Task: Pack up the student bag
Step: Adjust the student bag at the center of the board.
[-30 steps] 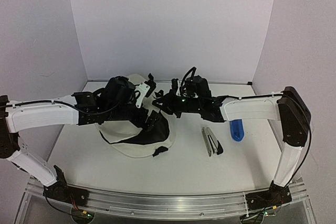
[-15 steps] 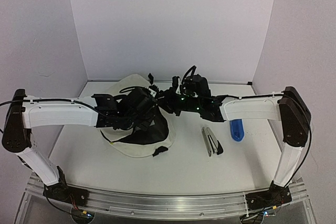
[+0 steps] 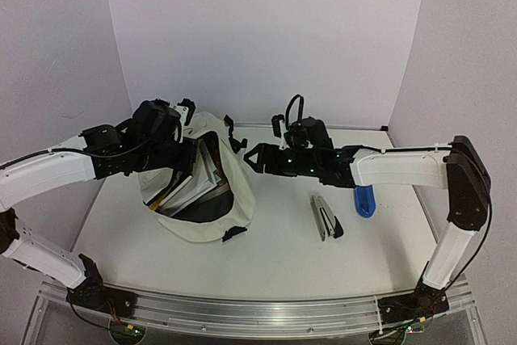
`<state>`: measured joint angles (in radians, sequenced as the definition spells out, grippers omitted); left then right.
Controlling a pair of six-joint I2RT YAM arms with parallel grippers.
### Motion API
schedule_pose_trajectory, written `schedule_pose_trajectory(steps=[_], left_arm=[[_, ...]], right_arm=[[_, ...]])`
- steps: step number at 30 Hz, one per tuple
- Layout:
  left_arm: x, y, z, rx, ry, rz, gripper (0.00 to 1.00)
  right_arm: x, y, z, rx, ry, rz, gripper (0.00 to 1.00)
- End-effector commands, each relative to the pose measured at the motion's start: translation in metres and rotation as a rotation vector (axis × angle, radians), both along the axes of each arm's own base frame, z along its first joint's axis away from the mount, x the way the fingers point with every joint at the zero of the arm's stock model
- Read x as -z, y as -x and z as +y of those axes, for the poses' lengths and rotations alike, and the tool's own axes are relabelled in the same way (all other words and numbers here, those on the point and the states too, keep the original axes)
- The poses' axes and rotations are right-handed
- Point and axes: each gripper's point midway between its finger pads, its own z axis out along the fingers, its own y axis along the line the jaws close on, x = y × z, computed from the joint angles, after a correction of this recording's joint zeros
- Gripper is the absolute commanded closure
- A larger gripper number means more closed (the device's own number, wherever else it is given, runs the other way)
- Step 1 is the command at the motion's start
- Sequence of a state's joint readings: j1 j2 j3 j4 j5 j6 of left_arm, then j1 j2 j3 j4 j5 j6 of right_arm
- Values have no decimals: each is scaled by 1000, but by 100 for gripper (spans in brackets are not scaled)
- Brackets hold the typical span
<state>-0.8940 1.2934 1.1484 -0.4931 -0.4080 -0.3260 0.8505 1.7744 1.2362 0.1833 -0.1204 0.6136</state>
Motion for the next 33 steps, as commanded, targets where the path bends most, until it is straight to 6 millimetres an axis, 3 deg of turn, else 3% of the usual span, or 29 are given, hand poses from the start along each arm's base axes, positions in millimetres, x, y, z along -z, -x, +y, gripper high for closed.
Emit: schedule_pose_trajectory(steps=[1,4,7,11,14,16,19,21,23,24,28,33], left_arm=[[-16,3,-4,33,117,20,100],[-15,3,-12,73,140,47,100],[-10,3,-19,100,146,73,100],[-8,2,-25,118,161,86,100],[-8,2,-27,130,171,89,100],[-9,2,-28,139,178,86,100],[-8,1,-28,143,182,87,100],[-7,3,-31,165,176,93,100],[-1,5,-34,193,155,102,100],[2,5,-34,201,145,100,100],[10,4,-28,187,105,109,100],[15,3,-30,203,91,122,100]], right_arm=[[-2,7,20,-95,127,-103,25],[-4,10,36,-104,177,-153,22],[7,8,49,-80,229,-159,21],[15,-3,48,5,301,-186,22],[23,-11,43,63,364,-190,32],[31,-16,37,101,403,-191,47],[42,-16,33,110,421,-174,54],[48,-14,31,113,422,-158,66],[57,-12,26,129,419,-129,92],[57,-11,25,132,411,-120,98],[64,3,16,121,367,-46,100],[79,30,-11,128,340,58,100]])
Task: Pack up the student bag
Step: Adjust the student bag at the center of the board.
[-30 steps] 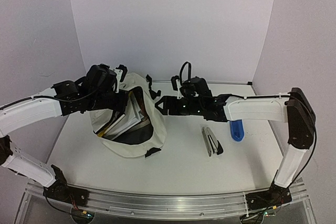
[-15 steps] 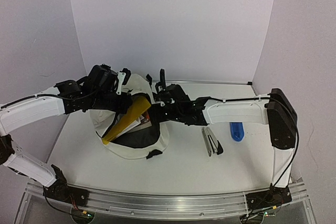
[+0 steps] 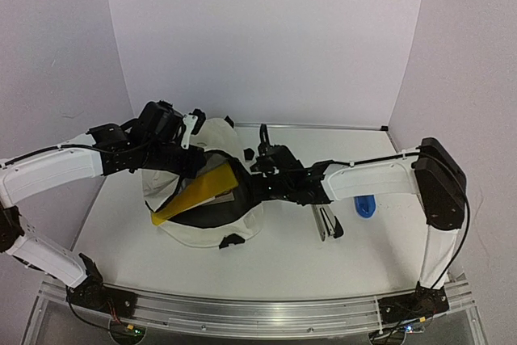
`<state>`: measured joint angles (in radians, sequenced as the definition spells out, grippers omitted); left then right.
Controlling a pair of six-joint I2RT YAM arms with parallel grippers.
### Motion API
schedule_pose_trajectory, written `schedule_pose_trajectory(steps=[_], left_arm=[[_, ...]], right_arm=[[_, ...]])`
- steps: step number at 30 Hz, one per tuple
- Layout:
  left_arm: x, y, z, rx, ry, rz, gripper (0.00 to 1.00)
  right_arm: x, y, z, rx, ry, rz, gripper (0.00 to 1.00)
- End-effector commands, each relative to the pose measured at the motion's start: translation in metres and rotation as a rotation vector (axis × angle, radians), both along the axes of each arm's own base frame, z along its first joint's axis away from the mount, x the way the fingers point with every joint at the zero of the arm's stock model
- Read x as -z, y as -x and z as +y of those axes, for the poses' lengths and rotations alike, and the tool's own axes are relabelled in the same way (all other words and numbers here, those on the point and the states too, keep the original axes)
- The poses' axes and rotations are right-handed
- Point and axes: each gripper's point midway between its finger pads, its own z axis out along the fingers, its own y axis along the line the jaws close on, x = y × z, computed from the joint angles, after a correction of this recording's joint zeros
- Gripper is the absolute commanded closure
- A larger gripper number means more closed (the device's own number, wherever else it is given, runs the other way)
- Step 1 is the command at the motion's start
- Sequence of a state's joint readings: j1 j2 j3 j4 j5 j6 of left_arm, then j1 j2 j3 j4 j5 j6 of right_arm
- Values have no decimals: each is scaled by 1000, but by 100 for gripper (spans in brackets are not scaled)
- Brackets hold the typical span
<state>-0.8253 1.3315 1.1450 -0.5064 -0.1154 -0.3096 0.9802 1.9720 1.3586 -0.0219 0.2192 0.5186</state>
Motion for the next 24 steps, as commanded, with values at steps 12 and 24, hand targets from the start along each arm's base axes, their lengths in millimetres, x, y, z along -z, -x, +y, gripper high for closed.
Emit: schedule_pose_trajectory(steps=[12,24], left_arm=[[-13,3,-38,191,136,25,100],[-8,13,-58,276,207,85,100]], right_arm=[[-19,40,-46,-54,-77,-48,87],[-100,51,-6,-19,-503,157,45]])
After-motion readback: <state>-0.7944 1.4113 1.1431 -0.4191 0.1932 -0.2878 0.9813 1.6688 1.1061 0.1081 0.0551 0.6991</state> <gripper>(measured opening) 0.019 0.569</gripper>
